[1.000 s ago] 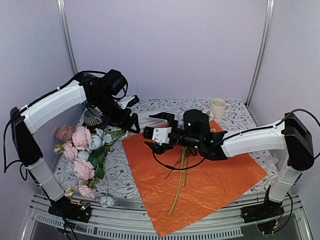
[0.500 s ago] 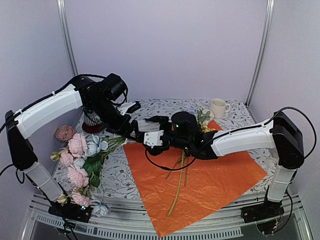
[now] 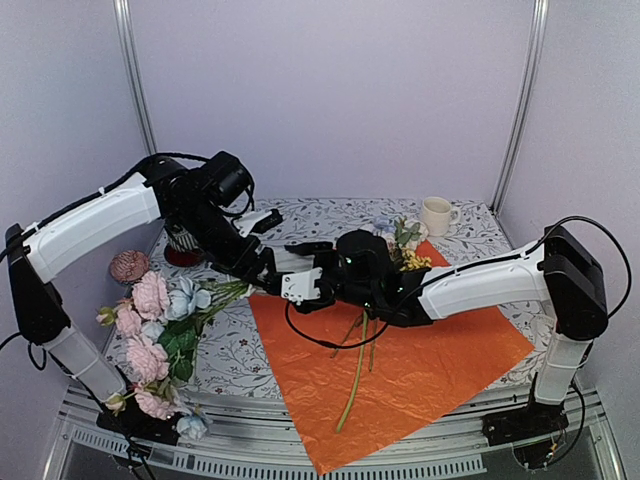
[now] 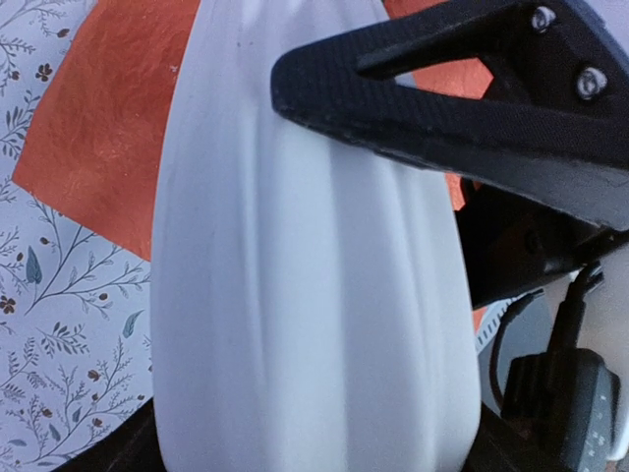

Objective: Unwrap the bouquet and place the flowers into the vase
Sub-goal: Pass from the left arm to the right

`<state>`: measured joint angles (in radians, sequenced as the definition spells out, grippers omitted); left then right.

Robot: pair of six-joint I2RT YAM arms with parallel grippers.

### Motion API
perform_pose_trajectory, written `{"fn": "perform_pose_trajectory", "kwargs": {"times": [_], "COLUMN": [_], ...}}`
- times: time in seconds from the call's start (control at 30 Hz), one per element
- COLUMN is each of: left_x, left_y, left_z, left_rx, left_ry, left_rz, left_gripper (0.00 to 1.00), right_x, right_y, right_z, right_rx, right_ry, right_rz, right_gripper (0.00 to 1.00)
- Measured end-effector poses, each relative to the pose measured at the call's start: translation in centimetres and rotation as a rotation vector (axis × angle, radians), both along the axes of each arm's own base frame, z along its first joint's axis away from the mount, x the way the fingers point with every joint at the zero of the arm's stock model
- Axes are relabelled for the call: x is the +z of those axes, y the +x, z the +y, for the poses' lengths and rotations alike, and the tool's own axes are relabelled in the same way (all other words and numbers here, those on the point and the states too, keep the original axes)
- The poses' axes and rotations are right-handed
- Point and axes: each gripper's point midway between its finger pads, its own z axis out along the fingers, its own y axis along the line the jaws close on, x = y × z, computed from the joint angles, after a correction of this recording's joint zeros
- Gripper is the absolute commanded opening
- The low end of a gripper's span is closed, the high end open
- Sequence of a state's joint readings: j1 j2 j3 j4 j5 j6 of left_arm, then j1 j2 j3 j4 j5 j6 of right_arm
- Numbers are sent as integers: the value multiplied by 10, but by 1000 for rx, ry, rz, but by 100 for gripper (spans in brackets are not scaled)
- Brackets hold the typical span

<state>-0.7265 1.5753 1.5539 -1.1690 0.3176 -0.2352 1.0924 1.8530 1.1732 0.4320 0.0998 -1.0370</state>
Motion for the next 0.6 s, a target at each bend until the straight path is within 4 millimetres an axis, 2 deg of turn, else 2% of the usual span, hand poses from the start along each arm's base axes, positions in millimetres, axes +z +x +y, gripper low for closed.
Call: {"fn": "perform_pose_trajectory", "kwargs": {"times": [0.1, 0.27, 0.33, 0.37, 0.47, 0.53, 0.6], "left_x": [-1, -1, -1, -1, -1, 4, 18], "left_y": [0, 0, 0, 0, -1, 0, 4], "left_z": [0, 0, 0, 0, -2, -6, -10], "left_rx": [-2, -10, -16, -19, -29, -41, -35], "left_ry": [-1, -1, -1, 0, -4, -30, -72], "left_rz": [-2, -7, -10, -11, -12, -28, -59], "left_gripper": [67, 71, 76, 79, 97, 98, 98], "right_x": [0, -1, -2, -2, -2, -5, -20], "right_y": [1, 0, -1, -1, -3, -4, -7], "right_z": [-1, -2, -2, -2, -5, -7, -12], "right_rx": [-5, -14, -13, -13, -13, -12, -8], "right_ry": [-4, 1, 6, 8, 17, 7, -39], "right_rz": [-7, -16, -18, -19, -22, -22, -11], "right_gripper": [64, 61, 61, 60, 60, 60, 59]}}
